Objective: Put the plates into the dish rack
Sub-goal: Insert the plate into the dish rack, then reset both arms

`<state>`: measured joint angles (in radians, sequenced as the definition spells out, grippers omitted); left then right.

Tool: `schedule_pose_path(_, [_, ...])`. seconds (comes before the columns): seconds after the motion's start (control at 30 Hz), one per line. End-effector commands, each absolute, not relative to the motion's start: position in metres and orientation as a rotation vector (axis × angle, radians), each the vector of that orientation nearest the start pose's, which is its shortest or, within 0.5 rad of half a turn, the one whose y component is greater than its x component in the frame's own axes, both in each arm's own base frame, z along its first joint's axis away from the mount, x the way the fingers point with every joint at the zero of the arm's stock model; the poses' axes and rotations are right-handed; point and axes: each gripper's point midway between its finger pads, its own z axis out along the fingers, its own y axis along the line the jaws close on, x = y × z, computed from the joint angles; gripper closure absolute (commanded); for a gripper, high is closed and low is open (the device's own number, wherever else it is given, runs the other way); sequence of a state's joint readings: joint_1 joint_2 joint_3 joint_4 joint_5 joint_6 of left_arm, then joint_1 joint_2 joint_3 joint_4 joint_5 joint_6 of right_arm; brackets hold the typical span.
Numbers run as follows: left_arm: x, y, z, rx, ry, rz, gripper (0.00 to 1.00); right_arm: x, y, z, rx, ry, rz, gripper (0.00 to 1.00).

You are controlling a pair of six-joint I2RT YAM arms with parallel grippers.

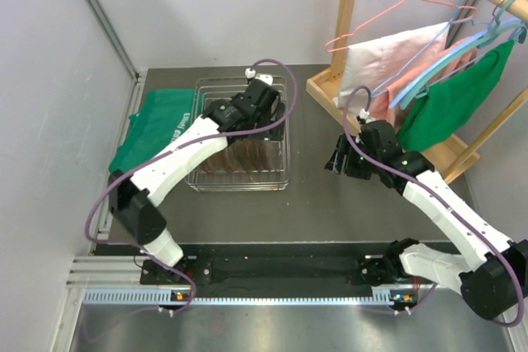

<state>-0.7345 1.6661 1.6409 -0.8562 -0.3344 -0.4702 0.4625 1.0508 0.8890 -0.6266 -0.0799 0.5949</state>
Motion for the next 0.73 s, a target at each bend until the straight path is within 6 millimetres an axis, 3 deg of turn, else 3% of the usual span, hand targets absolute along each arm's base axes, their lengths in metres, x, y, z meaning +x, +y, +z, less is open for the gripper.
schedule_pose_path(0.0, [0.321, -0.260, 0.273, 0.170, 2.259, -0.412, 0.01, 0.245, 0.164, 0.152, 0.095, 2.443, 0.572, 0.36])
schedule_pose_path(0.17, [0.307, -0.248, 0.278, 0.170, 2.233, -0.491, 0.01, 0.241, 0.163, 0.133, 0.085, 2.475, 0.561, 0.36])
schedule_pose_path(0.33, [0.297, -0.212, 0.289, 0.102, 2.152, -0.487, 0.01, 0.235, 0.161, 0.116, 0.092, 2.528, 0.546, 0.36])
schedule_pose_path(0.47, [0.291, -0.192, 0.286, 0.105, 2.157, -0.459, 0.01, 0.232, 0.158, 0.109, 0.097, 2.546, 0.522, 0.36])
schedule_pose_path(0.57, [0.291, -0.179, 0.277, 0.097, 2.194, -0.468, 0.01, 0.229, 0.154, 0.105, 0.109, 2.551, 0.503, 0.35])
schedule_pose_path(0.67, [0.299, -0.153, 0.274, -0.012, 2.177, -0.487, 0.01, 0.226, 0.152, 0.099, 0.112, 2.551, 0.502, 0.34])
schedule_pose_path(0.7, [0.297, -0.146, 0.281, -0.033, 2.143, -0.493, 0.01, 0.225, 0.152, 0.097, 0.111, 2.553, 0.504, 0.33])
